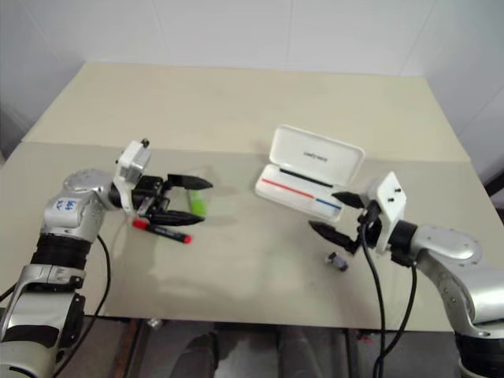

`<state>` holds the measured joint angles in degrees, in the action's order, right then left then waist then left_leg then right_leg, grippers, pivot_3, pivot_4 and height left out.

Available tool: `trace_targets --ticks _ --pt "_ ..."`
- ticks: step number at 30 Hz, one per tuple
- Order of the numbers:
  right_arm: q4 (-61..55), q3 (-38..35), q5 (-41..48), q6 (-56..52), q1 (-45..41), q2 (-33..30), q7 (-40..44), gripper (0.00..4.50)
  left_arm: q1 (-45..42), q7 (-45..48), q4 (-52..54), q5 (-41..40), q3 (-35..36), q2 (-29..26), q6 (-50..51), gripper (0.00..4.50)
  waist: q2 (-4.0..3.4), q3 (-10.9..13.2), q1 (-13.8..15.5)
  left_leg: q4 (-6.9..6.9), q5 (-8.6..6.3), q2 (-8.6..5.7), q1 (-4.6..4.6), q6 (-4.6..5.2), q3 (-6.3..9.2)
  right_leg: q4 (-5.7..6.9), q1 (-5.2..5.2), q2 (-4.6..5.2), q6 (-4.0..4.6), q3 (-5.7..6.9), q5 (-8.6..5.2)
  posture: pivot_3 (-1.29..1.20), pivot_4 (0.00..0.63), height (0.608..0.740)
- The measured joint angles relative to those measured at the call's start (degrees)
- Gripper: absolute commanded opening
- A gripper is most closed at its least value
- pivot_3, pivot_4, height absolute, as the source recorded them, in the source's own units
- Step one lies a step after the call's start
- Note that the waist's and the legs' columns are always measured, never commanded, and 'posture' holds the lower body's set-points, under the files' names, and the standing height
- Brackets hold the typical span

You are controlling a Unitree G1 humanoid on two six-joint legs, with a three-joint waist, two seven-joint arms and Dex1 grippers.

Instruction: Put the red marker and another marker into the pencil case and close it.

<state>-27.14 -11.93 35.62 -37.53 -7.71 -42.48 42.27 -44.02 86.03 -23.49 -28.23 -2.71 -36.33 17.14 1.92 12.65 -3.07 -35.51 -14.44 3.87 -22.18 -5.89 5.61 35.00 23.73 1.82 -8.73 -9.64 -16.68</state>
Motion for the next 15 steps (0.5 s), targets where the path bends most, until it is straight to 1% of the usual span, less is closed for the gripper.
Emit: trace_targets --ticks 4,9,12,15 --pt "-0.75 0.66 0.20 -0.20 -0.40 1.87 -1.38 4.50 -0.80 0.00 -0.07 0.05 0.00 -0.32 -0.18 4.47 0.00 0.00 -0.03 -0.02 0.00 0.00 0.02 0.00 -0.01 0.00 0.00 0.00 0.04 0.00 -0.02 0.00 0.150 0.740" --pt "-0.31 4.63 -1.63 -0.32 -1.06 3.42 -2.82 4.50 -0.28 0.00 0.48 -0.12 0.05 -2.08 0.73 4.47 0.00 0.00 -0.18 -0.01 0.00 0.00 0.03 0.00 -0.01 0.01 0.00 0.00 0.07 0.00 -0.04 0.00 0.150 0.740" --pt "2.49 5.96 -3.48 -1.88 -4.72 3.41 -4.61 4.50 -0.27 0.00 0.49 -0.17 0.15 -2.27 0.62 4.47 0.00 0.00 -0.12 -0.06 0.00 0.00 0.02 0.00 -0.02 0.00 0.00 0.00 0.15 -0.01 -0.07 0.00 0.150 0.740" --pt "5.85 8.84 -4.47 -4.76 -8.00 2.15 -4.09 4.50 0.77 -0.03 1.51 -0.64 1.29 -2.43 0.33 4.47 0.00 0.00 -0.13 -0.03 0.00 0.00 0.02 0.00 -0.01 0.01 0.01 0.00 0.15 -0.01 -0.07 0.00 0.150 0.740"
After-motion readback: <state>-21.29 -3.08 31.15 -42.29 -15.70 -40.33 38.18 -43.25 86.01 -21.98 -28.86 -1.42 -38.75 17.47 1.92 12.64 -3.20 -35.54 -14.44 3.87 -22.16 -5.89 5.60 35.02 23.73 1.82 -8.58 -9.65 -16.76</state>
